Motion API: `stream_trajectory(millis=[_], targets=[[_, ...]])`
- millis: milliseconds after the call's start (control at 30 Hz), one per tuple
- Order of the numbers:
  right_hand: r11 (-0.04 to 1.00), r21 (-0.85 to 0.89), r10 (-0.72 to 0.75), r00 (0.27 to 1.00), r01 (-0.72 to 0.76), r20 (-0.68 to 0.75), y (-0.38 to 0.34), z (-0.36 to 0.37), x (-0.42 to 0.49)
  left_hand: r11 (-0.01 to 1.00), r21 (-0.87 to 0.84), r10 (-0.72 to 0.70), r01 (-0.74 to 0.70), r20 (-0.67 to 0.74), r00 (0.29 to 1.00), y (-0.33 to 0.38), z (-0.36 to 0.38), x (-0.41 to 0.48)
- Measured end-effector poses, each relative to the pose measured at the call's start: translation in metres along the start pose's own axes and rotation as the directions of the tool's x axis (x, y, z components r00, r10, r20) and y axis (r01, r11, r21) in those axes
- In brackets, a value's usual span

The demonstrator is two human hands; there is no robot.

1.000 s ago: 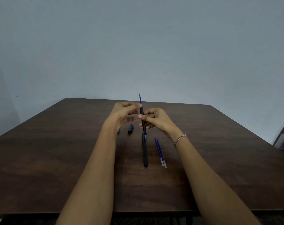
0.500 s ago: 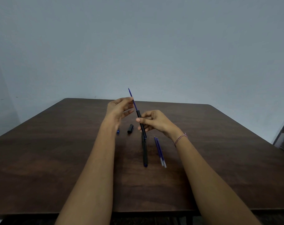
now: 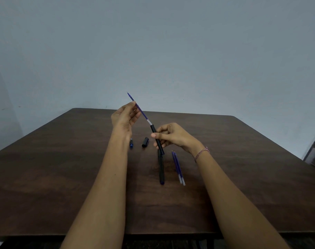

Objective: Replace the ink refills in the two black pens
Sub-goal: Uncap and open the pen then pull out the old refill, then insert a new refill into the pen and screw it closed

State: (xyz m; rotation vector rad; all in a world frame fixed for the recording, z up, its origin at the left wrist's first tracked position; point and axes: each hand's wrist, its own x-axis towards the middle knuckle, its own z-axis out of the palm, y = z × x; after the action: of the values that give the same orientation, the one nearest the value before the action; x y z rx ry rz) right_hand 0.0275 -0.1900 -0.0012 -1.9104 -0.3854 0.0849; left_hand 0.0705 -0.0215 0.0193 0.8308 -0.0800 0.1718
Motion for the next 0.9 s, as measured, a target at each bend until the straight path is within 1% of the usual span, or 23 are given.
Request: stream_trajectory(millis=[167,233,300,367,467,533,567,633,700,800,900], targets=[[1.000,0.011,0.005,1.000,-0.005,-0.016,0.002,-0.002,0.000,0.994,-0.104,0.026,-0.037,-0.107,0.994,0.004,-0.002,0.001],[1.000,0.018,0.006,0.999,-0.005,-0.035,0.003,-0.003,0.000,0.993,-0.106,0.036,-0.050,-0.132,0.991,0.005,-0.003,0.001],[0.999,0.042,0.005,0.998,-0.002,-0.063,0.003,-0.003,0.000,0.999,-0.028,0.025,-0.030,-0.143,0.989,0.006,-0.006,0.000],[0.997,0.073,-0.001,0.996,0.007,-0.091,0.003,-0.002,0.000,0.994,0.101,-0.016,0.033,-0.165,0.986,0.010,-0.011,-0.001],[0.993,0.112,-0.016,0.992,0.031,-0.129,0.003,-0.001,0.000,0.941,0.309,-0.082,0.135,-0.179,0.981,0.028,-0.021,0.002],[0.989,0.139,-0.028,0.989,0.048,-0.147,0.001,-0.001,0.000,0.863,0.471,-0.123,0.184,-0.156,0.980,0.045,-0.027,0.005],[0.987,0.151,-0.032,0.988,0.055,-0.153,0.001,-0.001,0.000,0.801,0.561,-0.146,0.208,-0.155,0.977,0.052,-0.030,0.005],[0.985,0.159,-0.041,0.986,0.067,-0.159,0.001,-0.001,-0.001,0.652,0.721,-0.176,0.234,-0.157,0.972,0.064,-0.037,0.002],[0.984,0.162,-0.050,0.985,0.077,-0.164,0.001,0.000,-0.002,0.504,0.830,-0.196,0.237,-0.157,0.968,0.070,-0.047,-0.002],[0.983,0.162,-0.060,0.981,0.090,-0.182,0.000,0.000,-0.002,0.309,0.913,-0.242,0.268,-0.197,0.950,0.075,-0.062,-0.005],[0.980,0.171,-0.065,0.978,0.099,-0.197,-0.001,0.000,-0.003,0.175,0.932,-0.309,0.319,-0.255,0.916,0.071,-0.075,-0.005]])
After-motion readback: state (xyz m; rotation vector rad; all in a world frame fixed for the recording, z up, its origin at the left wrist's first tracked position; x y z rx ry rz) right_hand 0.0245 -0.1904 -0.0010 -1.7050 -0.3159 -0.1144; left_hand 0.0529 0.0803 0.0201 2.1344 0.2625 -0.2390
